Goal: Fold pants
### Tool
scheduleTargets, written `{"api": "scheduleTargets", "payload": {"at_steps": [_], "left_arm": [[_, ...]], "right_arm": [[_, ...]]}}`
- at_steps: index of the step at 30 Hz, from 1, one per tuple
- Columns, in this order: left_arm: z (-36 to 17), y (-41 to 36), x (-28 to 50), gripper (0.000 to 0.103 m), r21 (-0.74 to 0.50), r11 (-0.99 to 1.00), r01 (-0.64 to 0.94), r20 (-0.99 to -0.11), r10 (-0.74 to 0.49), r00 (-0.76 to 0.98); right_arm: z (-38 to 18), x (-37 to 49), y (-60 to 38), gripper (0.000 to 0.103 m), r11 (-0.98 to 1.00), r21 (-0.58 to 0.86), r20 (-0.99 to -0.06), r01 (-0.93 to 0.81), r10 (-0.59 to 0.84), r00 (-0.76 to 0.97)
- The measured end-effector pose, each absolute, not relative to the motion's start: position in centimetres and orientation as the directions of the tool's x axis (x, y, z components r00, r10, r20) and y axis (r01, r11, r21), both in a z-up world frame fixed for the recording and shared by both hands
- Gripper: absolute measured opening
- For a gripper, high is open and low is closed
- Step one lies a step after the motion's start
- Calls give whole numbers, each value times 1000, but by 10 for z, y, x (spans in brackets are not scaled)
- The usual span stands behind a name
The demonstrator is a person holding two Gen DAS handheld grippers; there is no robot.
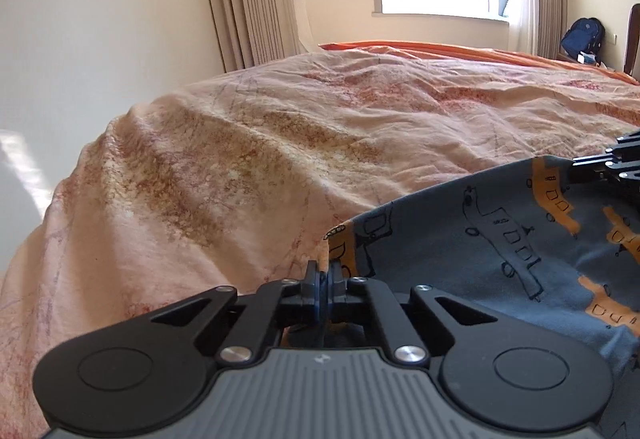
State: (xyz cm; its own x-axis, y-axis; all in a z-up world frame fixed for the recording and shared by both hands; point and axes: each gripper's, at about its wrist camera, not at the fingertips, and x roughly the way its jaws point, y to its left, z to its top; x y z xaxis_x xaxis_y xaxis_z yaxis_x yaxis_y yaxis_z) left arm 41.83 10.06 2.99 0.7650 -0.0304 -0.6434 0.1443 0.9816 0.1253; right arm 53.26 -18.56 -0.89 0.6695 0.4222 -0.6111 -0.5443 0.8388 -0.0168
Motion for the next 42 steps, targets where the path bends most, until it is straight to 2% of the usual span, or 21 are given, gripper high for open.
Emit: {"api": "scheduleTargets", "payload": {"at_steps": [4, 7, 11, 18, 24, 28, 34, 39, 42], "left_arm": [[57, 97, 377, 2, 162, 977, 138, -560, -25, 828], [73, 93, 335, 2, 167, 978, 126, -477, -31, 878], [83, 85, 273, 2, 150, 980, 133, -409, -61, 911], [60, 70, 181, 2, 249, 954, 167, -370, -66, 927], [14, 51, 132, 2, 446, 886, 127, -310, 20, 950], [-1, 52, 121, 2, 427, 894, 132, -317, 11, 948], [-10, 53, 113, 2, 472, 867, 161, -308, -8, 951], [-14, 59, 108, 1, 514, 841, 170, -301, -9, 953], [-22, 59, 108, 1, 531, 825, 196, -334, -9, 942]], "right_arm": [[14, 486, -191, 1, 851, -81, -511, -519, 412, 755], [33, 443, -198, 1, 853, -112, -466, -510, 408, 785], [55, 364, -211, 0, 852, -151, -408, -501, 408, 817], [63, 247, -215, 0, 805, -261, -446, -532, 388, 806], [37, 174, -197, 0, 725, -379, -469, -575, 386, 794], [13, 144, -184, 0, 674, -456, -477, -581, 366, 799], [-8, 127, -173, 0, 637, -517, -492, -571, 325, 808], [-2, 121, -174, 0, 646, -504, -495, -573, 327, 805], [-7, 121, -170, 0, 648, -479, -517, -592, 337, 787]]}}
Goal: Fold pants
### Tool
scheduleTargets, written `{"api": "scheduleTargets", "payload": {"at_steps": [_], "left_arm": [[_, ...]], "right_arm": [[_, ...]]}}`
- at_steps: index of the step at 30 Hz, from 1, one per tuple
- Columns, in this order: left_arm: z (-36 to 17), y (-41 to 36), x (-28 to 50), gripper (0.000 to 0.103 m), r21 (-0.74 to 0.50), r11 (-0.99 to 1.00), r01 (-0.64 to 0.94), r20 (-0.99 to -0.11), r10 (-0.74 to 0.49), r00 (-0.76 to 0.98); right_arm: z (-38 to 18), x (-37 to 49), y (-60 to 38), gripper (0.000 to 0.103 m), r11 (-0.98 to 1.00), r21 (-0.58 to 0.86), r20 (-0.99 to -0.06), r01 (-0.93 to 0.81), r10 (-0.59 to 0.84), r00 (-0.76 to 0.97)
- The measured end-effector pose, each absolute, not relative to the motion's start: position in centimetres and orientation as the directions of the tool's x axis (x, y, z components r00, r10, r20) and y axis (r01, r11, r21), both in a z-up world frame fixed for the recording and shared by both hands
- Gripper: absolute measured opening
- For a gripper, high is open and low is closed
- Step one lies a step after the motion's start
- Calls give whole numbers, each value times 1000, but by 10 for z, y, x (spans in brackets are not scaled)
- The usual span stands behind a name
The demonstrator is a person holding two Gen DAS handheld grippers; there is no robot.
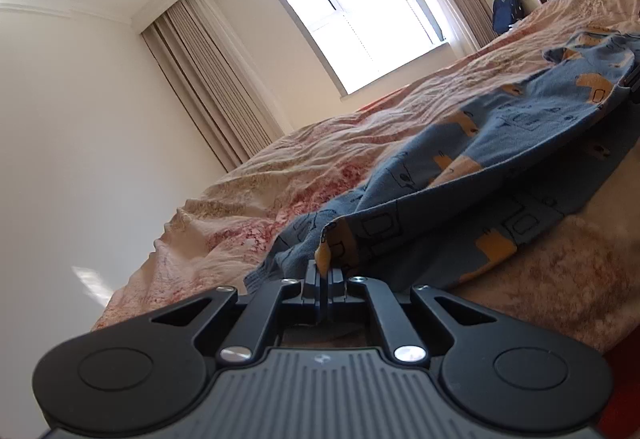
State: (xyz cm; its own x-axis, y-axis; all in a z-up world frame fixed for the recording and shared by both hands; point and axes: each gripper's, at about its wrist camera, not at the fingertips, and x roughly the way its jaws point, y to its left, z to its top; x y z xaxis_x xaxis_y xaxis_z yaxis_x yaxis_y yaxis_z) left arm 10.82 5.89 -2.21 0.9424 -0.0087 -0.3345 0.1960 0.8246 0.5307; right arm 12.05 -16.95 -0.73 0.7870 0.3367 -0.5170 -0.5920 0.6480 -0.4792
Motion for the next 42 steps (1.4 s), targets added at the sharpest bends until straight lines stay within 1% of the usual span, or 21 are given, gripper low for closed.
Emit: {"api": "scheduleTargets", "payload": {"at_steps": [6, 9, 10, 11, 12, 13, 14, 15, 16, 17, 18, 19, 20, 22, 24, 28, 30, 32, 34, 36, 42], "left_arm": [[-28, 65, 105, 3, 511, 832, 218, -341, -37, 940], [-23, 71, 106, 8, 447, 864, 233, -380, -52, 923], [-20, 72, 105, 15, 424, 874, 239, -399, -56, 915], [-16, 73, 104, 32, 407, 883, 232, -409, -51, 911], [-14, 72, 102, 45, 397, 890, 223, -409, -45, 911], [-9, 72, 99, 70, 383, 900, 205, -405, -36, 914], [-6, 72, 96, 86, 366, 908, 202, -404, -41, 914], [-1, 72, 93, 89, 334, 919, 210, -404, -62, 913], [3, 71, 89, 91, 298, 928, 223, -405, -89, 910], [5, 69, 87, 92, 272, 934, 232, -407, -107, 907], [8, 65, 85, 94, 249, 939, 236, -410, -119, 904], [11, 58, 82, 98, 227, 945, 235, -407, -127, 905], [13, 51, 81, 102, 208, 949, 236, -402, -137, 905], [17, 35, 79, 103, 171, 950, 261, -392, -178, 903], [20, 13, 83, 103, 134, 940, 314, -394, -240, 887], [21, -41, 93, 103, 100, 897, 431, -427, -353, 833], [22, -69, 94, 103, 122, 861, 494, -431, -403, 807], [22, -99, 97, 103, 172, 814, 555, -429, -445, 786], [20, -128, 99, 103, 254, 768, 588, -429, -455, 780], [18, -155, 104, 103, 309, 733, 606, -445, -452, 773], [9, -200, 120, 101, 352, 654, 670, -504, -471, 724]], "right_arm": [[-26, 125, -162, 0, 640, -465, -559, -612, 324, 763], [-25, 127, -165, 1, 651, -440, -562, -618, 336, 755], [-25, 128, -166, 3, 658, -429, -562, -619, 342, 753], [-25, 129, -169, 4, 668, -412, -563, -620, 349, 749], [-23, 129, -173, 7, 678, -396, -561, -619, 355, 748], [-21, 129, -176, 13, 688, -384, -557, -616, 360, 749], [-18, 129, -181, 18, 700, -369, -552, -611, 364, 750], [-15, 128, -186, 30, 712, -357, -546, -605, 366, 754], [-13, 127, -191, 47, 724, -347, -540, -596, 365, 758], [-10, 126, -197, 56, 734, -338, -536, -589, 365, 762], [-6, 123, -205, 68, 748, -328, -525, -577, 363, 770], [-3, 121, -213, 73, 761, -321, -514, -564, 360, 778], [1, 118, -223, 74, 780, -313, -502, -542, 348, 792], [6, 112, -243, 84, 817, -300, -483, -493, 316, 817], [9, 105, -267, 102, 866, -265, -461, -423, 271, 845], [4, 93, -316, 103, 952, -116, -444, -285, 207, 872], [-2, 88, -339, 103, 974, -13, -443, -228, 199, 874], [-4, 81, -356, 103, 983, 56, -415, -175, 182, 891], [-7, 77, -373, 103, 983, 137, -388, -124, 168, 906], [-11, 81, -389, 103, 971, 222, -394, -89, 173, 903], [-18, 116, -421, 103, 915, 399, -393, -59, 228, 891]]}}
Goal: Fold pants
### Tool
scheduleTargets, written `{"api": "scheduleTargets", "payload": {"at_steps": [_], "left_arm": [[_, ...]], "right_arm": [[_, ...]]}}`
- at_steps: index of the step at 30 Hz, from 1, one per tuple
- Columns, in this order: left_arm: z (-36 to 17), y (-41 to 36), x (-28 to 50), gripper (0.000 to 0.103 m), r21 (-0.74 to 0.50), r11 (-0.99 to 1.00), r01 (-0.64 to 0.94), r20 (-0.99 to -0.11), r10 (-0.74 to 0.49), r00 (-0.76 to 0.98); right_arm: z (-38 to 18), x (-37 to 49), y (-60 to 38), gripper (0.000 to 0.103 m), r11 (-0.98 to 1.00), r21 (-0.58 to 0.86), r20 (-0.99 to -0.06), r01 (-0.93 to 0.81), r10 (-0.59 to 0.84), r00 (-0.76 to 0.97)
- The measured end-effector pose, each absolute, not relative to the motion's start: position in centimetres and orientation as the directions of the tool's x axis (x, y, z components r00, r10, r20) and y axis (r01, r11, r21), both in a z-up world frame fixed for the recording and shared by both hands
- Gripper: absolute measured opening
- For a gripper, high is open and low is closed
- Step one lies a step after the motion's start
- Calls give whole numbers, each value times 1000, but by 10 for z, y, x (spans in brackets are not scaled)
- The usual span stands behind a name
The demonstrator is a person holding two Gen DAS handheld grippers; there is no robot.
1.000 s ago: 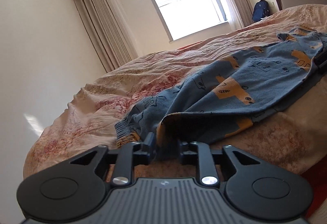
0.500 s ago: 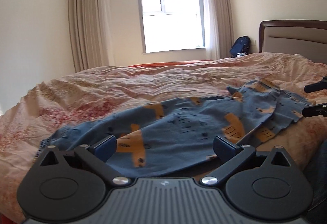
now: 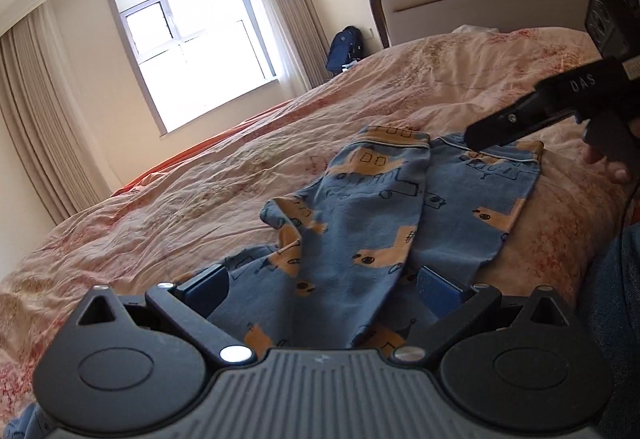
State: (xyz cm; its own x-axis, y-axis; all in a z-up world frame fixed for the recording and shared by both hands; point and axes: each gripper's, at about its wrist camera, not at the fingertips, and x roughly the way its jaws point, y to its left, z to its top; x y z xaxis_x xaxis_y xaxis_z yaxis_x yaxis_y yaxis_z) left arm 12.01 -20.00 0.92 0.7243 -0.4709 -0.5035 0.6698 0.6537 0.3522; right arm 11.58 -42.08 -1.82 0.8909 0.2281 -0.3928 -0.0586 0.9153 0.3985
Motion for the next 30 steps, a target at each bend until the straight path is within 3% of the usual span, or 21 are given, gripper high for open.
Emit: {"api": "scheduleTargets", "payload": {"at_steps": [3, 8, 10, 16, 20, 22, 25, 30], "left_arm": [[6, -206, 124, 83, 345, 622, 703, -545, -477, 690], [-2, -205, 129, 35, 321, 589, 741, -619, -462, 635], [-4, -206, 132, 23, 304, 588, 750, -641, -456, 617], [-6, -209, 136, 10, 282, 623, 730, -644, -441, 625], [-2, -207, 134, 1, 262, 650, 714, -636, -439, 634], [0, -205, 133, 0, 260, 655, 709, -628, -444, 640], [8, -201, 131, 0, 251, 671, 698, -605, -454, 654], [25, -195, 124, 0, 230, 686, 690, -565, -483, 669]], "right_arm": [[-22, 141, -434, 103, 875, 482, -400, -48, 269, 876], [-38, 178, -452, 101, 790, 613, -409, 7, 310, 858], [-40, 187, -458, 92, 781, 624, -411, 35, 290, 864], [-45, 209, -472, 69, 753, 648, -427, 119, 229, 875], [-48, 215, -477, 39, 755, 634, -450, 168, 184, 874], [-50, 216, -480, 12, 752, 632, -460, 188, 168, 872], [-45, 211, -482, 6, 764, 624, -437, 166, 165, 884], [-10, 190, -472, 4, 844, 527, -368, 102, 119, 922]]}}
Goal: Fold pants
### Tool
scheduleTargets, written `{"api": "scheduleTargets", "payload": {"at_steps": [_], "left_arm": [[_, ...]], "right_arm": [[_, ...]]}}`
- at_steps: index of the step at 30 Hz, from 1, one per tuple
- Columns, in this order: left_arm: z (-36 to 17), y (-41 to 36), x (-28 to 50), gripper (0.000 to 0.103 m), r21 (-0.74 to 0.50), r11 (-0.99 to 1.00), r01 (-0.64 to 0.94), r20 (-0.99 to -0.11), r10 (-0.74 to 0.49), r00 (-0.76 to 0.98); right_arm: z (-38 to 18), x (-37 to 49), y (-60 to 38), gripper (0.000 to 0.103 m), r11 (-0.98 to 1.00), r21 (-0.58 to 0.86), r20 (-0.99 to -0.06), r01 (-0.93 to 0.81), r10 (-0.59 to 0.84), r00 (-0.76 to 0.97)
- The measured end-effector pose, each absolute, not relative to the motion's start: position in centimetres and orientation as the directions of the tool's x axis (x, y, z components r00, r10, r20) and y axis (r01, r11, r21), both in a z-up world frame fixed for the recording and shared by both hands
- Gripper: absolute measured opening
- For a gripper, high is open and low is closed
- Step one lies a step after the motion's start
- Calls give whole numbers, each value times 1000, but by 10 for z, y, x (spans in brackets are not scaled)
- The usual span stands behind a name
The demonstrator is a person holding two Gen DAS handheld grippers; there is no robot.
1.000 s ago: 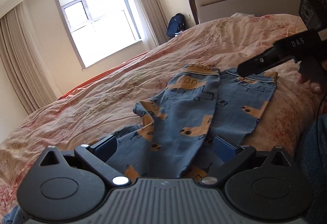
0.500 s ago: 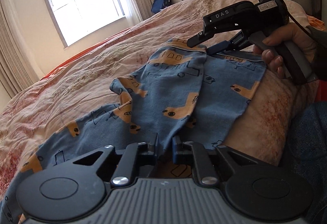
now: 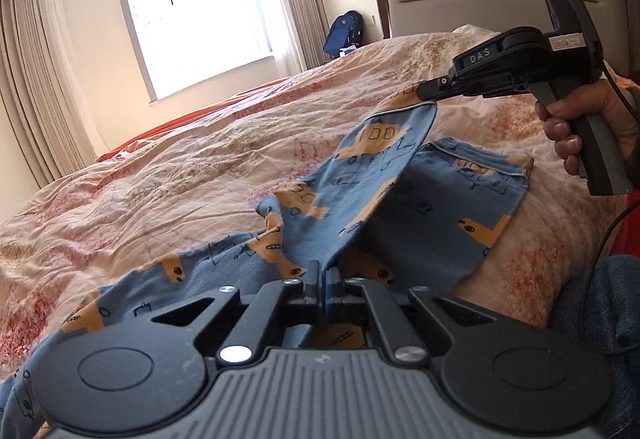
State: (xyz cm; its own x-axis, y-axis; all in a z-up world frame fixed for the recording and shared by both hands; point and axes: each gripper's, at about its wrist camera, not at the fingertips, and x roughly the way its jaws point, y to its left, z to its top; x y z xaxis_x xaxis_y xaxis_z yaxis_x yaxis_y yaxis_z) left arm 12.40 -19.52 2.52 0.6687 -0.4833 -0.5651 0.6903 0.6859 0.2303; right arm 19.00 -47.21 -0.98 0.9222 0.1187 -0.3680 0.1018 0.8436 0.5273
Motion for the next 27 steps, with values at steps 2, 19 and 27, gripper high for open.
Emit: {"api": "scheduleTargets", "payload": {"at_steps": [2, 19, 27], "left_arm": [[27, -195, 119, 0, 227, 674, 704, -561, -500, 660], [-7, -198, 100, 0, 197, 679, 708, -594, -491, 637], [-2, -183, 103, 43, 59, 728, 683, -586, -528, 614]], "right_arm": [[7, 172, -470, 4, 875, 476, -335, 87, 89, 938], [-30, 73, -459, 4, 892, 397, -438, 217, -24, 899], [-35, 88, -449, 5, 928, 287, -513, 237, -60, 856]]}}
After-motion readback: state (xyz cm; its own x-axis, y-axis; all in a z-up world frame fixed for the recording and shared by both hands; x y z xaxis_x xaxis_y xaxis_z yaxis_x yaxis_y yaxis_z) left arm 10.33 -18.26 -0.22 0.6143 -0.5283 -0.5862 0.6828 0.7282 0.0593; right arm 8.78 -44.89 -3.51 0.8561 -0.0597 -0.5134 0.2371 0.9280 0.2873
